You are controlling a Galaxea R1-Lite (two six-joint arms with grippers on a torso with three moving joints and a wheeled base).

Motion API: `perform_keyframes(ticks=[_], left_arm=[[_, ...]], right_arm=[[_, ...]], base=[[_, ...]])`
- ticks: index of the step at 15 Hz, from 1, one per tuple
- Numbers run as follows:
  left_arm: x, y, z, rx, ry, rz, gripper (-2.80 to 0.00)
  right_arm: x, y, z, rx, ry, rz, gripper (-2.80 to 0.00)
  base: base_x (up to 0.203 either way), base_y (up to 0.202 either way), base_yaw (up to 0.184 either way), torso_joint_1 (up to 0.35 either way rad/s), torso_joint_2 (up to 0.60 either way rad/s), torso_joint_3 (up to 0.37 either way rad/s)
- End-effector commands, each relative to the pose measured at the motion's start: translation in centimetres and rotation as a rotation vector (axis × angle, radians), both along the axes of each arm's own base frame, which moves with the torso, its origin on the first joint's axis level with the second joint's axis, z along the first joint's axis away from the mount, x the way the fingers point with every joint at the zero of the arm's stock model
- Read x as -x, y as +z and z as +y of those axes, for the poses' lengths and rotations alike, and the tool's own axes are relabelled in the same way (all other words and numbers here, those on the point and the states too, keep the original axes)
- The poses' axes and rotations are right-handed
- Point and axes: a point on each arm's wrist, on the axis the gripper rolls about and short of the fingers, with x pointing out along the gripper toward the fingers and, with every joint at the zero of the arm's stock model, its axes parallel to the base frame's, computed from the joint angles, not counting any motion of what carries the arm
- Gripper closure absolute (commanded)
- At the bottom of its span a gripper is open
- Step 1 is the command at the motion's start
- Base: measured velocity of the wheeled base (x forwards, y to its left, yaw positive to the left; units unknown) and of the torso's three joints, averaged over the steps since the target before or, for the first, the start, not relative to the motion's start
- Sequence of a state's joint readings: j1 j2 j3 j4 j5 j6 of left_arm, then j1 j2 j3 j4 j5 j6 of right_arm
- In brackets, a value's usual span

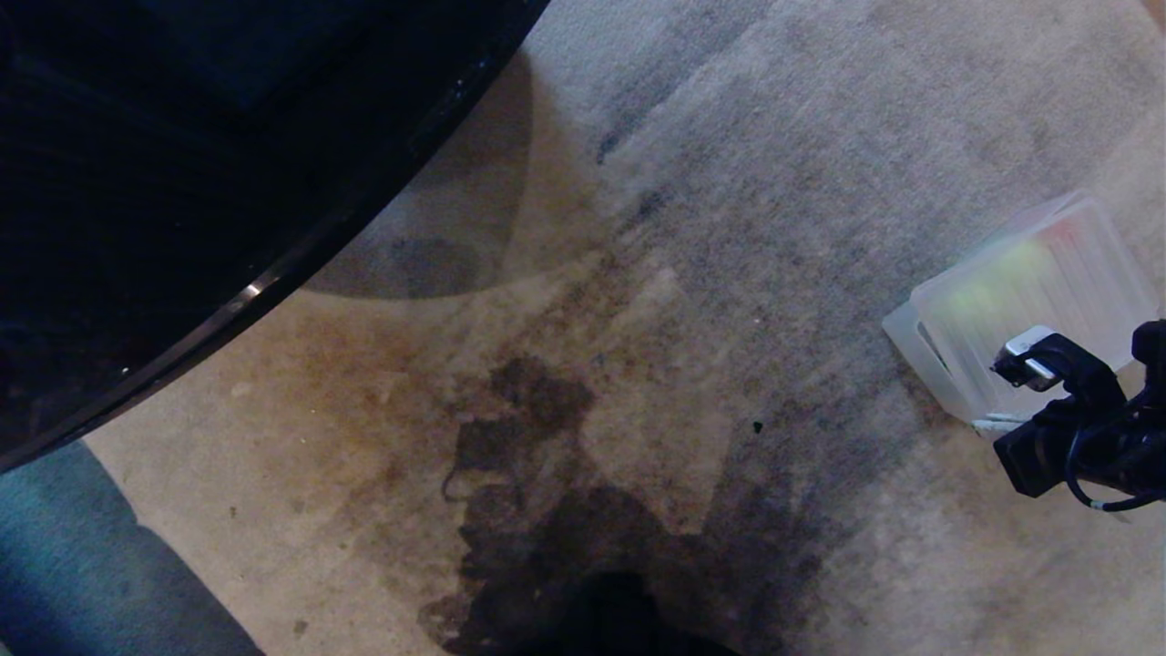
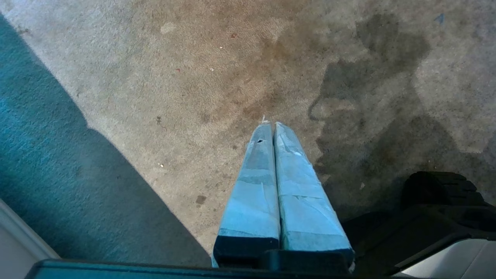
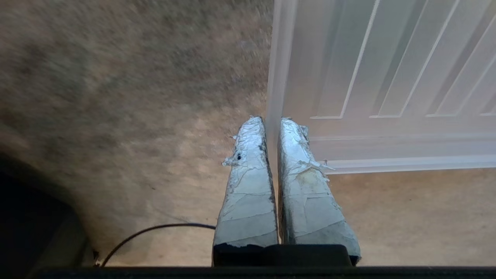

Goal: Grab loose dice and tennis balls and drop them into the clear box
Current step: Close the lid

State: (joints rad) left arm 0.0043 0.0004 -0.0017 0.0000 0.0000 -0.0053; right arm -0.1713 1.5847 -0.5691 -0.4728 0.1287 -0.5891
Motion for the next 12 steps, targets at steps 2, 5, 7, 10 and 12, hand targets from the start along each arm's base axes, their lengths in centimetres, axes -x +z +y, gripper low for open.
perform_keyframes(ticks=[2,5,7,10,12], left_arm=[[0.0,0.0,0.0,0.001,0.0,0.0,0.0],[0.0,0.0,0.0,0.001,0.0,0.0,0.0],[0.0,0.0,0.0,0.001,-0.001,0.0,0.0],[0.0,0.0,0.0,0.001,0.0,0.0,0.0],[0.0,0.0,0.0,0.001,0.0,0.0,0.0]], right_arm=[[-0.2,-0.4,-1.3,0.05,-0.011,0.017,0.0],[-0.2,-0.5,-1.5,0.069,-0.007,0.02,0.0],[-0.3,-0.9,-1.5,0.087,0.008,0.039,0.0],[-1.3,-0.9,-1.8,0.099,0.013,0.037,0.0],[-2.0,-0.9,-2.0,0.108,0.016,0.035,0.0]], base=[[0.0,0.0,0.0,0.0,0.0,0.0],[0.0,0.0,0.0,0.0,0.0,0.0],[0.0,0.0,0.0,0.0,0.0,0.0],[0.0,0.0,0.0,0.0,0.0,0.0],[0.0,0.0,0.0,0.0,0.0,0.0]])
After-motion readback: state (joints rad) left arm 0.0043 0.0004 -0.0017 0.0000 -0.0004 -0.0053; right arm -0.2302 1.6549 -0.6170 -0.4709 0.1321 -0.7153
